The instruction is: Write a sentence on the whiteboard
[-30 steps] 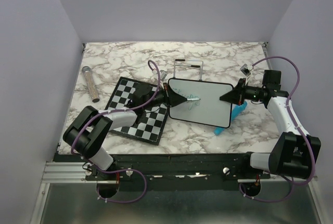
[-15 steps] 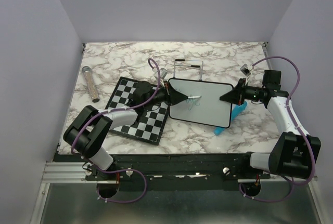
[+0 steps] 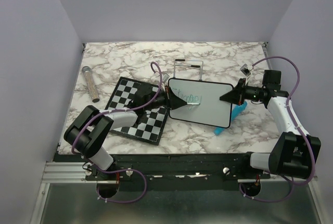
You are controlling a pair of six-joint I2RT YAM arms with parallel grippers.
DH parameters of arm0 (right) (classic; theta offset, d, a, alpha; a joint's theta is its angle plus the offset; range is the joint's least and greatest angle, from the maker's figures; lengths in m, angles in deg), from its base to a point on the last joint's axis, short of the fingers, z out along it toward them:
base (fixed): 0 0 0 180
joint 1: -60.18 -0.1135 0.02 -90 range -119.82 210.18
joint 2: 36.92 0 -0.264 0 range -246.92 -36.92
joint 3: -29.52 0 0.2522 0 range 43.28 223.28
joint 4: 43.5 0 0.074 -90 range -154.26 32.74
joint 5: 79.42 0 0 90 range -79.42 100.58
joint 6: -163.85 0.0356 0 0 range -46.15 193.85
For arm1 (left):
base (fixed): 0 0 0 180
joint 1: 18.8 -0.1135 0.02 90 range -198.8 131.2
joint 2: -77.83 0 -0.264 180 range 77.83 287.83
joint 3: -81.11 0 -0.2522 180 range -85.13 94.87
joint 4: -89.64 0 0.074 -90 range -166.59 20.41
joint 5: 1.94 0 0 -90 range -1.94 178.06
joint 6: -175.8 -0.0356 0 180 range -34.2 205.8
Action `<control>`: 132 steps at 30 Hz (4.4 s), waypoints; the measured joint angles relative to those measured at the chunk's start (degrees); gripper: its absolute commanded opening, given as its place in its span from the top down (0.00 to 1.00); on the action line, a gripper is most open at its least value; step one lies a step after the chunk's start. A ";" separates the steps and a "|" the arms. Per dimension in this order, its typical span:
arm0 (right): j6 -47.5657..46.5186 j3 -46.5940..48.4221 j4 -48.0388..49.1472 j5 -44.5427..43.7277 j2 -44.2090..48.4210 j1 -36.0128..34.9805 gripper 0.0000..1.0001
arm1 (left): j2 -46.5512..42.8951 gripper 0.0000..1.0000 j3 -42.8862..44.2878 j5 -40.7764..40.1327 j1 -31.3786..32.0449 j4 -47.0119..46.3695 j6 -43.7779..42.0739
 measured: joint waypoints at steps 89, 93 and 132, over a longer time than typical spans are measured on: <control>-0.39 0.00 -0.04 0.35 0.02 0.00 0.99 | -32.89 1.00 -21.46 -12.48 3.21 2.05 -0.24; -0.39 0.00 -0.04 0.35 0.02 0.00 0.99 | -31.21 1.00 -21.44 -13.22 4.35 1.77 -0.48; -0.42 0.00 -0.07 0.35 0.11 0.00 1.00 | -2.10 1.00 -0.22 -16.13 12.26 -2.54 -4.26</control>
